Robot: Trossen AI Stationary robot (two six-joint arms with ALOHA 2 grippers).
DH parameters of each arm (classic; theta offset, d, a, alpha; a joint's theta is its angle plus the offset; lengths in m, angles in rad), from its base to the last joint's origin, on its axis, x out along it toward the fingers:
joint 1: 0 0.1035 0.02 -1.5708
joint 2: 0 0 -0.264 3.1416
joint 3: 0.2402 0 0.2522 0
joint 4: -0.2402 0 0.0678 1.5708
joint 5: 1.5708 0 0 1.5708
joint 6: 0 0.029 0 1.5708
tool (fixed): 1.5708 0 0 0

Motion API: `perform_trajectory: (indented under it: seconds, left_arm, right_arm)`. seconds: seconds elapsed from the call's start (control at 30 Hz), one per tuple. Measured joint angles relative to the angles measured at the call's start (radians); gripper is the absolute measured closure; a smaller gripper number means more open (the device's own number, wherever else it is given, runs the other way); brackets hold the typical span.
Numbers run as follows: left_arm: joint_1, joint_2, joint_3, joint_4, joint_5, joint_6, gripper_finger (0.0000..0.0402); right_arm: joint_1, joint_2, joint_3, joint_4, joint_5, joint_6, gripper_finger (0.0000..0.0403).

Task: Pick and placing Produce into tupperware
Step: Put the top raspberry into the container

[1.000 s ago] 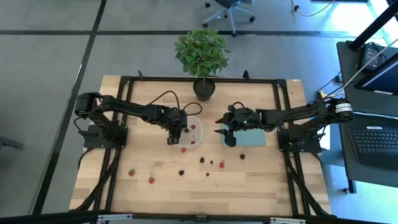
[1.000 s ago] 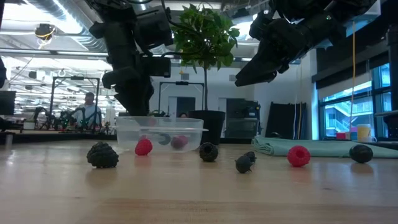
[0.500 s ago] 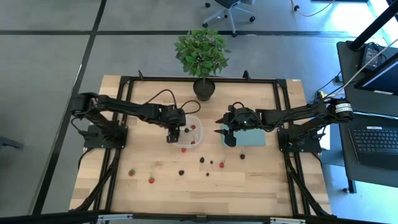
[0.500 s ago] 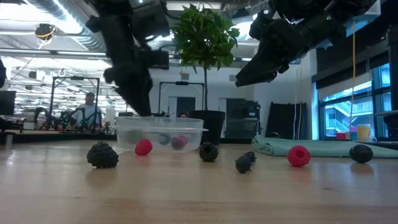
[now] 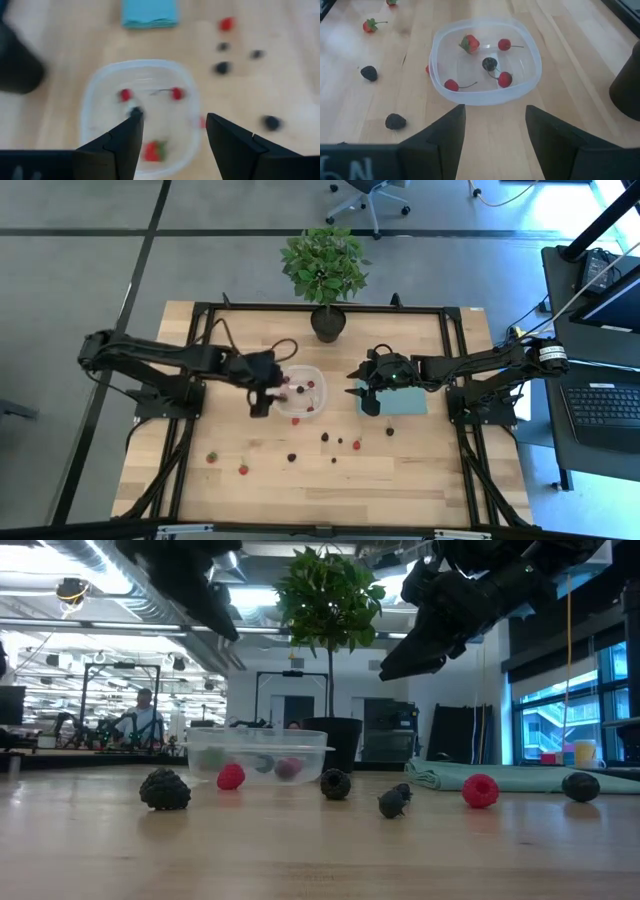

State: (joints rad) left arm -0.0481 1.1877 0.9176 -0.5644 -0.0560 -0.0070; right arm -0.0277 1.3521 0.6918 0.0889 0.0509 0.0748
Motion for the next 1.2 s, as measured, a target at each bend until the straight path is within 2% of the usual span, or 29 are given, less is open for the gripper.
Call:
perform_trajectory:
  seconds: [0.23,0.47,0.7,0.77,0.97,1.2]
  left_arm:
    - [-0.123,0.021,-0.044,0.034,0.018,-0.051,0.0191]
    - [-0.208,0.03,-0.194,0.263,0.02,-0.178,0.0191]
    - [-0.315,0.03,-0.31,0.448,0.017,-0.277,0.0191]
    - [-0.349,0.031,-0.322,0.5,-0.011,-0.307,0.0191]
    - [-0.454,0.074,-0.324,0.55,-0.183,-0.412,0.0191]
    - [-0.537,0.182,-0.322,0.668,-0.27,-0.515,0.0191]
  right_arm:
    - [0.018,0.0,0.0,0.029,-0.001,0.022,0.0194]
    - [0.073,0.0,0.0,0.044,-0.003,0.02,0.0194]
    - [0.079,0.001,0.0,0.05,-0.002,0.021,0.0194]
    - [0.079,0.001,0.0,0.05,-0.001,0.02,0.0194]
    - [0.079,0.001,0.0,0.049,-0.001,0.021,0.0194]
    - [0.079,0.001,0.0,0.04,-0.001,0.021,0.0194]
